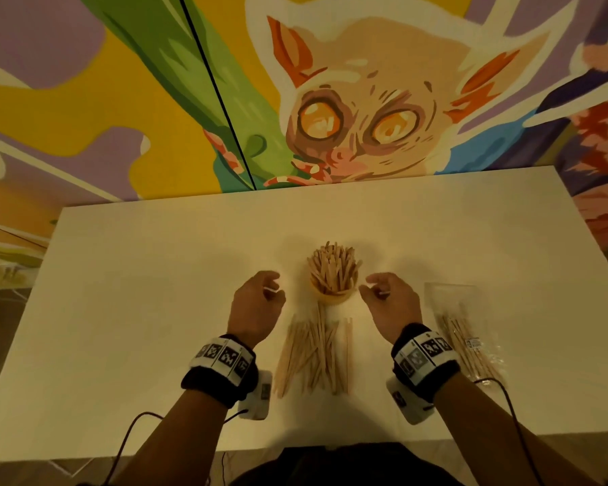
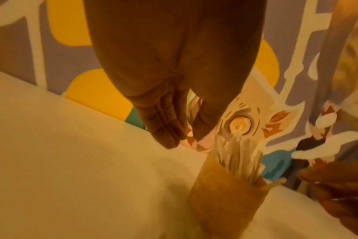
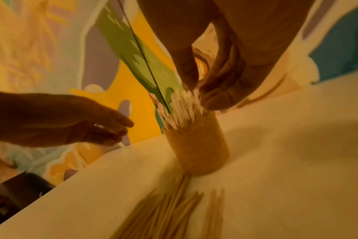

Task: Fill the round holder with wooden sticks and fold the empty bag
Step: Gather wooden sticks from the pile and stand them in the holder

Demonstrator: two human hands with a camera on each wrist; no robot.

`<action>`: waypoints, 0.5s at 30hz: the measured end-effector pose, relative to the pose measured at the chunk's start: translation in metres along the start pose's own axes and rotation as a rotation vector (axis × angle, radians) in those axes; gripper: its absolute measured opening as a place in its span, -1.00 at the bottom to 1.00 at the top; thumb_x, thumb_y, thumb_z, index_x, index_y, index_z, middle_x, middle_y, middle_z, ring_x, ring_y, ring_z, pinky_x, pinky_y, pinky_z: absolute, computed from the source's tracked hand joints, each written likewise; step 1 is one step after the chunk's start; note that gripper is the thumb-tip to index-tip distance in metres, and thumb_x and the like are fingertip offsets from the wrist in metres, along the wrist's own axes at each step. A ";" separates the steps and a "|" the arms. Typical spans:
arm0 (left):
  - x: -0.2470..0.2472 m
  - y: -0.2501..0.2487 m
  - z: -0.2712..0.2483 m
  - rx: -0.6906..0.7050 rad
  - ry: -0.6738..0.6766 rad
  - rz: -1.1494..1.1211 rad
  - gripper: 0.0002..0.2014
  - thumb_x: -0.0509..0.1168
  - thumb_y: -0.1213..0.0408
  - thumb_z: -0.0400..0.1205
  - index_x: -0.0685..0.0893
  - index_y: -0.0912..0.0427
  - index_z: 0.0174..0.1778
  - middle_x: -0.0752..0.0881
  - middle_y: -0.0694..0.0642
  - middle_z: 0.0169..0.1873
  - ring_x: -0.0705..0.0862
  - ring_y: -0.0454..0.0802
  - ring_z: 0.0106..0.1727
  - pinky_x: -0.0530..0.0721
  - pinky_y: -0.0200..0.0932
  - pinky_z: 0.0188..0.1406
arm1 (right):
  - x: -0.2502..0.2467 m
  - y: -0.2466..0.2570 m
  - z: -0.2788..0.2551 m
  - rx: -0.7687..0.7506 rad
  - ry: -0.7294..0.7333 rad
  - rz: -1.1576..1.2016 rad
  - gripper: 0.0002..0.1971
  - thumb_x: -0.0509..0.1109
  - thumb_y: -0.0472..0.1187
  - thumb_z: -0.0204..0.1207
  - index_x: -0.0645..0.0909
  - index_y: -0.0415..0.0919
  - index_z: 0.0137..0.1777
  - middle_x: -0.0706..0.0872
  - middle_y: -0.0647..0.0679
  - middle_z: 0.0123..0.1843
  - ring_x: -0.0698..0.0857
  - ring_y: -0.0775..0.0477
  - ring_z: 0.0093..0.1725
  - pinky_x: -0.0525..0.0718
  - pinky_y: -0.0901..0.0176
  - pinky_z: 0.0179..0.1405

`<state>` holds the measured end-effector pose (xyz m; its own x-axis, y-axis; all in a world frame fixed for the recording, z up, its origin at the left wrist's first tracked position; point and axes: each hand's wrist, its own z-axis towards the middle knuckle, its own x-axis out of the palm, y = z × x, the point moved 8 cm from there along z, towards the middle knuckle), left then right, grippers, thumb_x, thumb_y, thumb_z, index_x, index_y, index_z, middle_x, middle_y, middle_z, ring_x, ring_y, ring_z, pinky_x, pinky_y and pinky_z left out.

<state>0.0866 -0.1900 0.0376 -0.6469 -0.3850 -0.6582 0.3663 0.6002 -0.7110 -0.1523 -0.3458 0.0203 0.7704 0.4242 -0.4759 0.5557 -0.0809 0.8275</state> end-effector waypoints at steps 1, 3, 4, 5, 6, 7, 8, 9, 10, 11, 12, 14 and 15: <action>0.004 0.014 -0.005 -0.051 0.063 0.042 -0.66 0.44 0.28 0.64 0.69 0.13 0.34 0.77 0.03 0.03 0.73 -0.04 -0.04 0.64 -0.18 0.02 | 0.002 -0.015 -0.003 0.044 0.015 -0.033 -0.88 0.51 -0.10 0.51 0.73 -0.04 0.02 0.80 0.05 -0.14 0.77 0.08 -0.17 0.77 0.16 -0.07; 0.019 0.043 -0.015 -0.139 0.209 0.137 -0.60 0.47 0.18 0.63 0.67 0.16 0.38 0.79 0.09 0.11 0.74 -0.01 0.05 0.65 -0.16 0.09 | 0.012 -0.044 -0.009 0.149 0.082 -0.140 -0.84 0.50 -0.04 0.50 0.78 -0.05 0.02 0.86 -0.02 -0.09 0.82 -0.06 -0.06 0.77 -0.04 0.13; 0.027 0.056 -0.020 -0.172 0.271 0.181 -0.57 0.47 0.14 0.63 0.66 0.17 0.40 0.79 0.10 0.16 0.75 0.02 0.10 0.67 -0.12 0.14 | 0.019 -0.057 -0.013 0.209 0.129 -0.193 -0.78 0.49 -0.01 0.49 0.79 -0.06 0.07 0.87 -0.06 -0.03 0.82 -0.11 0.02 0.75 -0.05 0.19; 0.036 0.067 -0.025 -0.204 0.320 0.220 -0.54 0.48 0.11 0.62 0.64 0.18 0.41 0.79 0.11 0.19 0.75 0.05 0.15 0.68 -0.09 0.19 | 0.026 -0.069 -0.018 0.273 0.177 -0.236 -0.71 0.49 0.01 0.48 0.79 -0.08 0.13 0.87 -0.09 0.04 0.81 -0.15 0.09 0.73 -0.04 0.24; 0.043 0.075 -0.031 -0.233 0.354 0.254 -0.53 0.47 0.08 0.62 0.64 0.18 0.41 0.78 0.11 0.21 0.74 0.08 0.19 0.68 -0.07 0.21 | 0.033 -0.080 -0.023 0.333 0.225 -0.272 -0.66 0.49 0.03 0.48 0.78 -0.11 0.18 0.85 -0.10 0.11 0.79 -0.18 0.14 0.71 0.00 0.27; 0.049 0.082 -0.035 -0.257 0.381 0.284 -0.54 0.47 0.07 0.61 0.65 0.17 0.39 0.78 0.11 0.21 0.73 0.10 0.21 0.67 -0.07 0.22 | 0.040 -0.090 -0.028 0.385 0.270 -0.295 -0.63 0.49 0.04 0.47 0.78 -0.13 0.20 0.84 -0.11 0.14 0.78 -0.19 0.16 0.70 0.03 0.26; 0.054 0.086 -0.038 -0.275 0.397 0.312 -0.57 0.48 0.06 0.60 0.68 0.16 0.34 0.78 0.11 0.20 0.73 0.12 0.21 0.68 -0.06 0.21 | 0.047 -0.097 -0.033 0.423 0.310 -0.302 -0.64 0.49 0.04 0.47 0.78 -0.13 0.17 0.84 -0.13 0.12 0.78 -0.20 0.13 0.72 0.04 0.21; 0.058 0.088 -0.041 -0.287 0.403 0.335 -0.64 0.48 0.05 0.59 0.71 0.14 0.24 0.79 0.13 0.16 0.74 0.14 0.19 0.69 -0.03 0.19 | 0.054 -0.101 -0.036 0.447 0.338 -0.297 -0.69 0.49 0.04 0.45 0.80 -0.11 0.09 0.84 -0.14 0.07 0.79 -0.19 0.06 0.75 0.04 0.16; 0.063 0.088 -0.042 -0.294 0.403 0.349 -0.71 0.49 0.05 0.57 0.72 0.12 0.11 0.80 0.14 0.11 0.75 0.16 0.16 0.71 0.00 0.17 | 0.059 -0.103 -0.039 0.457 0.351 -0.290 -0.73 0.48 0.05 0.44 0.80 -0.11 -0.01 0.85 -0.15 0.01 0.80 -0.19 -0.01 0.77 0.04 0.10; 0.067 0.087 -0.043 -0.296 0.400 0.350 -0.76 0.49 0.04 0.56 0.72 0.10 0.01 0.81 0.15 0.07 0.76 0.17 0.12 0.73 0.02 0.15 | 0.062 -0.102 -0.040 0.455 0.353 -0.292 -0.71 0.47 0.06 0.44 0.82 -0.14 -0.06 0.87 -0.16 -0.02 0.81 -0.20 -0.03 0.77 0.08 0.03; 0.072 0.086 -0.043 -0.291 0.398 0.347 -0.76 0.50 0.03 0.56 0.72 0.11 -0.04 0.82 0.14 0.03 0.76 0.18 0.10 0.74 0.03 0.13 | 0.066 -0.101 -0.041 0.449 0.349 -0.303 -0.68 0.46 0.08 0.46 0.83 -0.16 -0.04 0.87 -0.15 -0.02 0.81 -0.21 0.00 0.74 0.13 0.00; 0.081 0.080 -0.043 -0.279 0.402 0.326 -0.71 0.51 0.00 0.54 0.78 0.14 -0.01 0.82 0.12 -0.02 0.77 0.16 0.07 0.75 0.01 0.10 | 0.072 -0.095 -0.042 0.428 0.340 -0.323 -0.63 0.45 0.12 0.50 0.83 -0.16 0.07 0.86 -0.13 0.03 0.79 -0.21 0.09 0.71 0.14 0.05; 0.086 0.078 -0.042 -0.275 0.406 0.309 -0.70 0.52 0.01 0.53 0.80 0.16 0.00 0.83 0.11 -0.04 0.78 0.14 0.05 0.75 -0.01 0.07 | 0.076 -0.093 -0.043 0.429 0.341 -0.330 -0.60 0.45 0.13 0.50 0.82 -0.17 0.13 0.85 -0.13 0.08 0.78 -0.21 0.14 0.70 0.13 0.12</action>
<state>0.0315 -0.1466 -0.0641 -0.7619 0.1041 -0.6393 0.4271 0.8228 -0.3749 -0.1585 -0.2675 -0.0799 0.4339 0.7456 -0.5057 0.8769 -0.2206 0.4271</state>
